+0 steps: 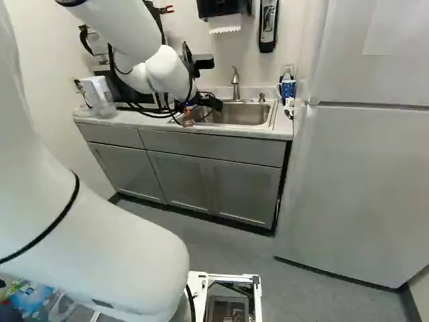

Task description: Rinse the cup and place it in the tray

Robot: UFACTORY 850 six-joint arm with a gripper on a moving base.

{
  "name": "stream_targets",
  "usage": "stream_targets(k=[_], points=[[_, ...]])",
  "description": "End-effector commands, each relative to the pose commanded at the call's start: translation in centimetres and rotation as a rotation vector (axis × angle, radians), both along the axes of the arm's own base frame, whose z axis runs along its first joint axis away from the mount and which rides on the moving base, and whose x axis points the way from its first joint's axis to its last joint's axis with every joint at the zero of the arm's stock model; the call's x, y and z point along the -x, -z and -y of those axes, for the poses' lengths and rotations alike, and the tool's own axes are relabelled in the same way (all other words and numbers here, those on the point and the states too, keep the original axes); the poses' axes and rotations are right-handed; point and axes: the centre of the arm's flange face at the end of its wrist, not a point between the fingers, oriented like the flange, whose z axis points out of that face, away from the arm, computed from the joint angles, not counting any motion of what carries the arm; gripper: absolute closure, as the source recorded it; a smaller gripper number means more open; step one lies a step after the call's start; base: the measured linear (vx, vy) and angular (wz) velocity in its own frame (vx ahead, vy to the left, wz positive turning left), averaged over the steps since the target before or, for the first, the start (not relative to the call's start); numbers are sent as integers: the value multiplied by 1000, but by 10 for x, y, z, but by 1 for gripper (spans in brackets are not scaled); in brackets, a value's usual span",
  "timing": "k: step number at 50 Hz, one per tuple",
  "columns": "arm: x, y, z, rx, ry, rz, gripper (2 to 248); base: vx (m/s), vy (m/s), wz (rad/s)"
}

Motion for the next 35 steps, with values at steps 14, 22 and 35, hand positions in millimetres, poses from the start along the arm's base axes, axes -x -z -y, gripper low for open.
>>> stream_targets(k=[14,22,35], points=[[17,37,-5,-2,-16,48,3,0,0,0],[30,60,-8,-3,-24,79,3,0,0,0],[54,96,-13,-4,-35,129,3,0,0,0]])
